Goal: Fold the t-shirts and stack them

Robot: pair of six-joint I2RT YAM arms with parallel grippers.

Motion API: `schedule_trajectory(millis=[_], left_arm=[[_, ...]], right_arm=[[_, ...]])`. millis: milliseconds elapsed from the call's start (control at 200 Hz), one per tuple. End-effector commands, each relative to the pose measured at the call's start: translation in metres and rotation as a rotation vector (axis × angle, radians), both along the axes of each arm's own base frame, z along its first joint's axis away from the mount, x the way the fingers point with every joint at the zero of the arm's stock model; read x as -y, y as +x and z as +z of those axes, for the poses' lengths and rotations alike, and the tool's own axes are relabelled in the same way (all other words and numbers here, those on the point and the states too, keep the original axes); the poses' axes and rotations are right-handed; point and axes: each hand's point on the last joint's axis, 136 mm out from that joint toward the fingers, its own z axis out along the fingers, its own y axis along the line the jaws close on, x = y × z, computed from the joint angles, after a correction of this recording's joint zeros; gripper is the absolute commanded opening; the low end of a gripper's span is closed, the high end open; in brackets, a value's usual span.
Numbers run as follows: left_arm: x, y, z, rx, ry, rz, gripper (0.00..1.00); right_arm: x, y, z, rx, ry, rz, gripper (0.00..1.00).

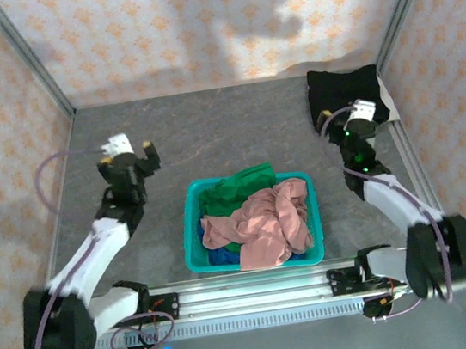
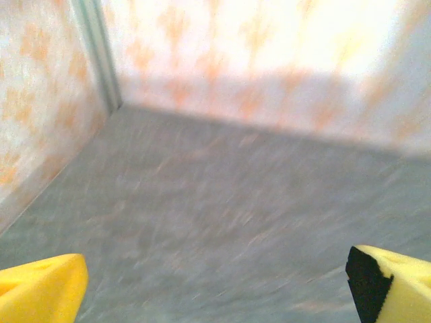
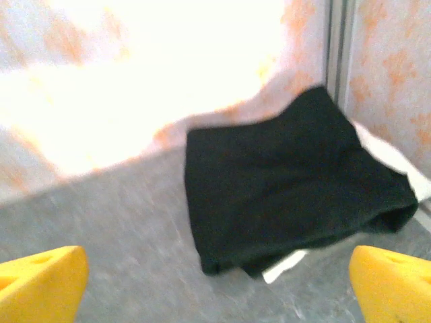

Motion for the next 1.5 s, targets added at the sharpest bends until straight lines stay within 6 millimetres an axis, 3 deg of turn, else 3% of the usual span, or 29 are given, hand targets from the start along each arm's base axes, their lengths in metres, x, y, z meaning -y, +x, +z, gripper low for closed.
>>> schedule_trajectory(millis=[0,100,160,340,480,631,776,906,1031,1166,1326,1416,1496], left_arm=[[0.023,-0.047,0.0,-0.143,-0.218,-0.125,1.0],[0.082,-0.07,0.013,-0.183,-0.273,-0.488,1.0],[0.108,-0.087,0.008,-0.233,-0.233,-0.608,1.0],[0.144,-0.112,-0.038,-0.431,0.112,-0.63,1.0],[0.143,-0.111,-0.08,-0.634,0.396,-0.533,1.0],[0.146,-0.103,-0.095,-0.638,0.419,-0.502,1.0],[0.162,-0.094,-0.101,-0.659,0.514,-0.593,1.0],[0.166,-0.063,-0.102,-0.706,0.635,-0.612,0.87],[0.173,-0.04,-0.105,-0.752,0.686,-0.706,0.86],[0.196,-0.038,-0.126,-0.849,0.74,-0.885,0.81],[0.208,-0.039,-0.151,-0.943,0.727,-0.988,0.78],[0.202,-0.027,-0.157,-0.966,0.69,-0.959,0.58],[0.191,-0.016,-0.159,-0.984,0.651,-0.919,0.5]], right_arm=[[0.036,-0.048,-0.04,-0.169,0.296,-0.334,1.0],[0.005,-0.045,-0.038,-0.243,0.282,-0.103,0.99],[-0.006,-0.046,-0.041,-0.276,0.3,-0.047,0.99],[-0.023,-0.047,-0.054,-0.386,0.307,0.042,0.99],[-0.058,-0.048,-0.066,-0.482,0.392,0.202,0.99],[-0.081,-0.073,-0.089,-0.586,0.425,0.25,1.0],[-0.076,-0.093,-0.106,-0.608,0.42,0.212,0.98],[-0.071,-0.096,-0.11,-0.614,0.401,0.187,0.97],[-0.07,-0.096,-0.109,-0.616,0.392,0.183,0.96],[-0.067,-0.098,-0.112,-0.619,0.384,0.172,0.96],[-0.062,-0.097,-0.111,-0.617,0.363,0.152,0.96],[-0.062,-0.098,-0.11,-0.62,0.359,0.152,0.96],[-0.06,-0.1,-0.11,-0.617,0.35,0.142,0.96]])
